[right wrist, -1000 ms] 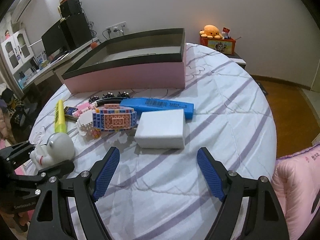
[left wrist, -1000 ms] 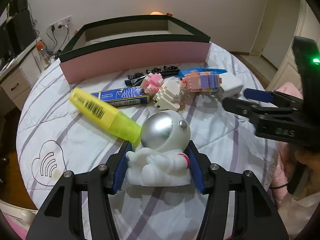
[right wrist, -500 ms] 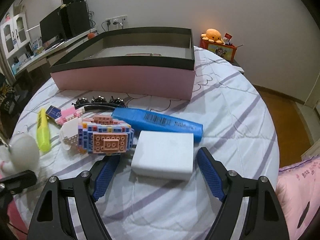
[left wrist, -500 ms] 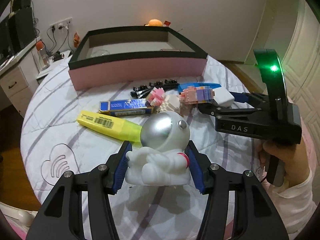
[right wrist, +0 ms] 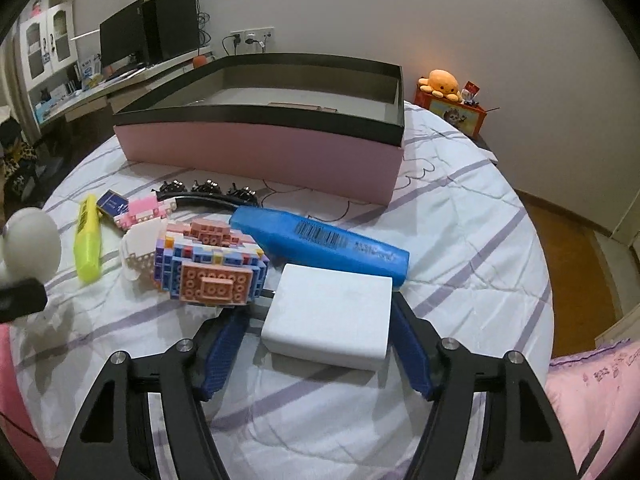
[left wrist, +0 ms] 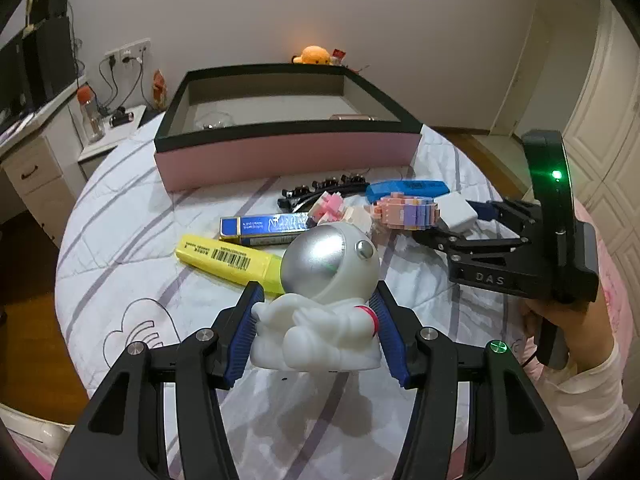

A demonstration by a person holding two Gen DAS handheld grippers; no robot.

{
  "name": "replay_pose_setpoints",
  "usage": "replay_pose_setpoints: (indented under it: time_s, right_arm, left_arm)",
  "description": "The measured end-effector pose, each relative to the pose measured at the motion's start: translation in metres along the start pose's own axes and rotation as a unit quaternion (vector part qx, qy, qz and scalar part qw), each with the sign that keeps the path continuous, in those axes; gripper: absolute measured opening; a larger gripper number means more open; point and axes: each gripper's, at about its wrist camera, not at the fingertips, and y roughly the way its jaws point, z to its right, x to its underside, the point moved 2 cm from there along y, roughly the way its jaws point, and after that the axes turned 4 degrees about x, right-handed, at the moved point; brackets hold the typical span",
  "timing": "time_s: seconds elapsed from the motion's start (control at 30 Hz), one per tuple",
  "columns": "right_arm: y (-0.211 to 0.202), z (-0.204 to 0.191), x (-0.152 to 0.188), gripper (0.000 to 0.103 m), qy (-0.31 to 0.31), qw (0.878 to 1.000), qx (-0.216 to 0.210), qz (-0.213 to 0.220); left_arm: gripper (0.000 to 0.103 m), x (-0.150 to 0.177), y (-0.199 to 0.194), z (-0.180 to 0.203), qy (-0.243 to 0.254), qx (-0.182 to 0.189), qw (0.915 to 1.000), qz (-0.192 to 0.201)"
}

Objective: Organize rigid objects
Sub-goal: 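Grasp the white square charger with the right gripper while the left gripper holds the astronaut, then carry the astronaut with the left gripper while the right gripper carries the charger into the box, releasing both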

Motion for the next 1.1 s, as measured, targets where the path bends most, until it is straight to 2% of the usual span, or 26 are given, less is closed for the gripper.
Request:
replay_pose_setpoints:
  time_s: [0.13,0.3,0.63,0.9,1.1]
  right_arm:
    - [-0.012,0.007,0.006,0.071,0.022,1.000,-0.018,0.001]
    - [-0.023,0.012,0.008,0.070,0.030,0.999,-0.019,0.006]
    - [-0.038,0.014,-0.005,0.070,0.037,0.998,-0.039,0.029]
    - [-0.044,0.009,-0.030,0.070,0.036,0.995,-0.084,0.050]
    - [-0.051,0.007,-0.068,0.070,0.021,0.992,-0.096,0.080]
  left_arm:
    - [0.056,-0.002,-0.004,0.002,0.005,0.003,1.0000,0.005]
    - [0.056,-0.009,-0.006,0.005,0.008,0.006,0.9999,0.009]
    - [0.056,-0.026,-0.010,0.007,0.016,0.001,0.9997,0.021]
    - [0.056,-0.048,-0.014,0.005,0.023,-0.008,0.9992,0.033]
    - [0.056,-0.078,-0.019,0.000,0.035,-0.018,0.9977,0.055]
